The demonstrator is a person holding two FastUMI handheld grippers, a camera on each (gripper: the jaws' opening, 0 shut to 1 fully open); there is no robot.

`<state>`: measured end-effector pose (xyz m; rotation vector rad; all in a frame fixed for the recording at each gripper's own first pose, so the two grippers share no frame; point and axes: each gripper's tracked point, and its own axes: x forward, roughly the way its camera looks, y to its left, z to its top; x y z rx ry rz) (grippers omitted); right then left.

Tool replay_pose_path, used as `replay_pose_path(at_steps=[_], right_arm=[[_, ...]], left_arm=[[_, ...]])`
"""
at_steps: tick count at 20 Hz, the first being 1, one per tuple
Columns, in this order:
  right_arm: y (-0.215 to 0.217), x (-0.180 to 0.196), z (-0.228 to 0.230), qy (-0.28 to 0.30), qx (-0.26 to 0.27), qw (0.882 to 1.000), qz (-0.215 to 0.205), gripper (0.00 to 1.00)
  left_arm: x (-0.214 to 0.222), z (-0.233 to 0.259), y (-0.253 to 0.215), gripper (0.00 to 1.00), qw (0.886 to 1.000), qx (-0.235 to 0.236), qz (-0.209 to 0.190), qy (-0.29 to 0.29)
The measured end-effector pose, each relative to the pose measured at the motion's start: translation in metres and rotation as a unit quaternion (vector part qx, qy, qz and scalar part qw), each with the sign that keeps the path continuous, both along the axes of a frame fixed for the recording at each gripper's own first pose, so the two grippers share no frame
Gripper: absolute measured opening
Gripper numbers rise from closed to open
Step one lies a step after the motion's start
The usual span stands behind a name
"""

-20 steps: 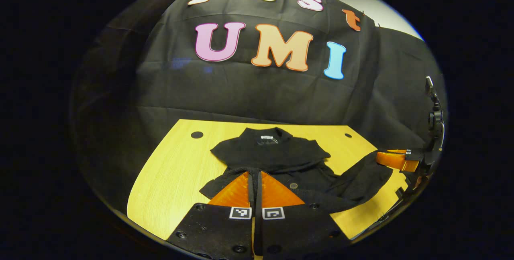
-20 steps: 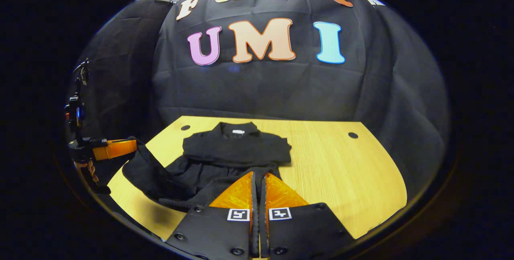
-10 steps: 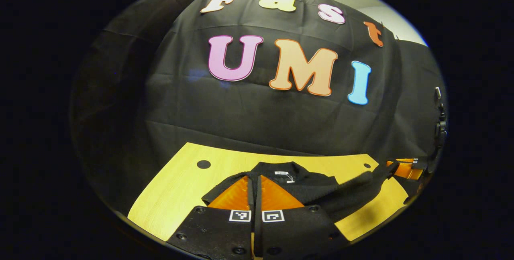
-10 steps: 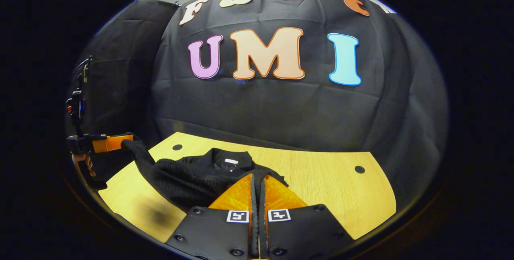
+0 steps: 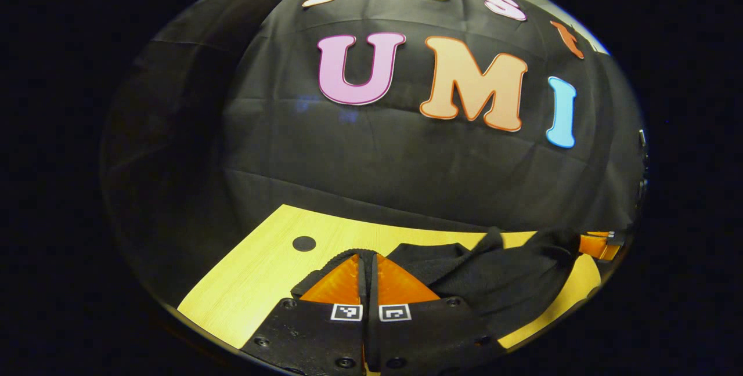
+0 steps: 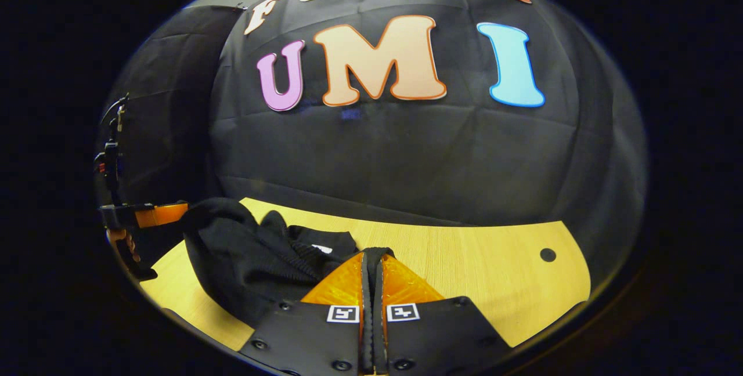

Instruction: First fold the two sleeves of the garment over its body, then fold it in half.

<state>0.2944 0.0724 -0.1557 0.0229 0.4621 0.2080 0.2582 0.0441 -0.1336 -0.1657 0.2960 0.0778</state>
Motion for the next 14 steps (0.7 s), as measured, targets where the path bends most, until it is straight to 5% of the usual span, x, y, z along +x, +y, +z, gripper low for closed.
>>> replay_pose_path(at_steps=[7, 11, 12, 14], right_arm=[[0.009, 0.045, -0.051, 0.03, 0.017, 0.999, -0.013, 0.03], [0.007, 0.05, -0.055, 0.028, 0.02, 0.999, -0.025, 0.12], [0.009, 0.051, -0.052, 0.024, 0.026, 0.999, -0.021, 0.27], [0.018, 0.046, -0.053, 0.032, 0.049, 0.998, -0.002, 0.46]], left_arm=[[0.043, -0.048, -0.013, 0.0, 0.998, 0.04, 0.012, 0.037], [0.043, -0.066, -0.018, 0.05, 0.998, 0.026, 0.006, 0.06], [0.042, -0.066, -0.022, 0.11, 0.998, 0.021, 0.004, 0.06], [0.039, -0.066, -0.023, 0.51, 0.998, 0.019, -0.001, 0.059]])
